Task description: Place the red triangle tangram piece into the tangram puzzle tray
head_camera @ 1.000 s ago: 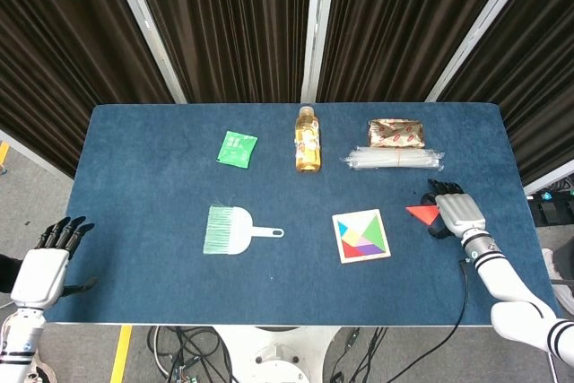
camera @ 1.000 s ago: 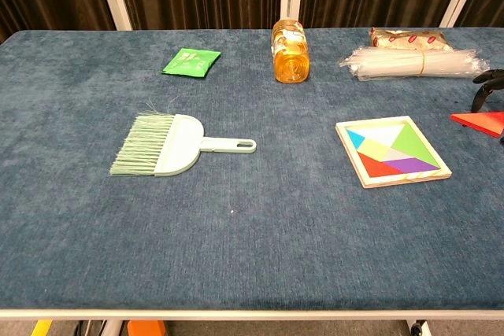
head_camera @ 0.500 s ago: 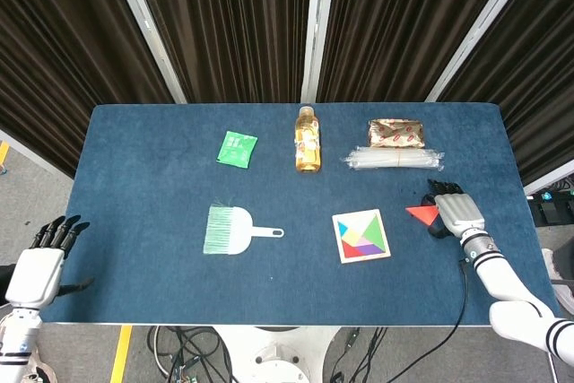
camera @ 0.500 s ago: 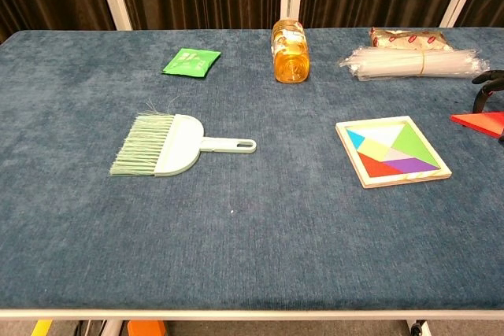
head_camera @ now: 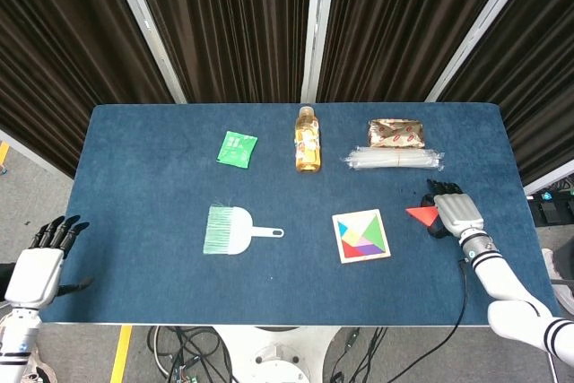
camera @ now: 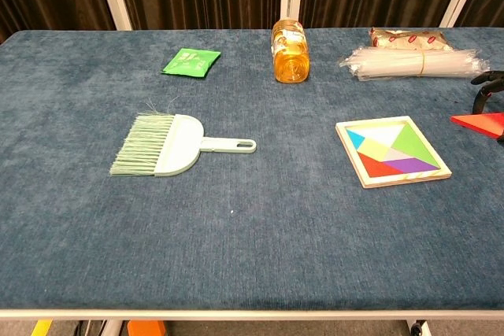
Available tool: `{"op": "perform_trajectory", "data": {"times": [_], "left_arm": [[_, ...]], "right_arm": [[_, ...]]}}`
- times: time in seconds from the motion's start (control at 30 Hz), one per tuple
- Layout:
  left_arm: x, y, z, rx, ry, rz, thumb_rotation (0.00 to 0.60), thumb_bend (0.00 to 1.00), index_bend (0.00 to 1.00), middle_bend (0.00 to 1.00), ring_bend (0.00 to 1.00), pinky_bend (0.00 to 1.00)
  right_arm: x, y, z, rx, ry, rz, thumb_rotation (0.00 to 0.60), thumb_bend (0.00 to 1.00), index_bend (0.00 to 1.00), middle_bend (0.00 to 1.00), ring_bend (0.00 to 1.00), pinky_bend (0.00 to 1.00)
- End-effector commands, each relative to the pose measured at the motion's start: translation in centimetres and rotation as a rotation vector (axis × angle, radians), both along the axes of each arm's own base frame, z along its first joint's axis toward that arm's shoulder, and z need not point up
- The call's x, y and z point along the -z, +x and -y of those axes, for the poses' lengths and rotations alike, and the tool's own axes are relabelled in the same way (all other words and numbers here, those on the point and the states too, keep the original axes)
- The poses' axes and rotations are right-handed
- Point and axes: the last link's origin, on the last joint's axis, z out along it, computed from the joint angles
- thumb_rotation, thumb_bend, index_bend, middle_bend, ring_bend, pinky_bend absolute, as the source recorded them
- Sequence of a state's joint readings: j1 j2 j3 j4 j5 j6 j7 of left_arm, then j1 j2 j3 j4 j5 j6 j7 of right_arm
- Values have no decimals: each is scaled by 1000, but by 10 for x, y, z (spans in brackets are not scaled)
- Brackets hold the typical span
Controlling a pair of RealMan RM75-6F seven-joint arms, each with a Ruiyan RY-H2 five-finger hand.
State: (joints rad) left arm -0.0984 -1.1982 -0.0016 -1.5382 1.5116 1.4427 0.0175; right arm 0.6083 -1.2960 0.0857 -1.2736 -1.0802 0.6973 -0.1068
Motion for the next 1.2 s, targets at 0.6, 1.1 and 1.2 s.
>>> {"op": "perform_trajectory", "data": {"times": [0.6,1.1,1.2], "left_arm": [[-1,-2,2,-2,4,12,600,0,162,92,23,117],[-5,-9,2,-5,14,38,600,0,162,92,24,117],[-5,-11,3,-11,12,48,600,0,162,92,23,117]], "right_arm": [[-5,54,-2,-150,31,27,600,238,452,0,0,0],[30,112,-17,-219,73,67,600,230,480,0,0,0],[41,113,-24,-194,65,61,600,226,488,0,0,0]]}}
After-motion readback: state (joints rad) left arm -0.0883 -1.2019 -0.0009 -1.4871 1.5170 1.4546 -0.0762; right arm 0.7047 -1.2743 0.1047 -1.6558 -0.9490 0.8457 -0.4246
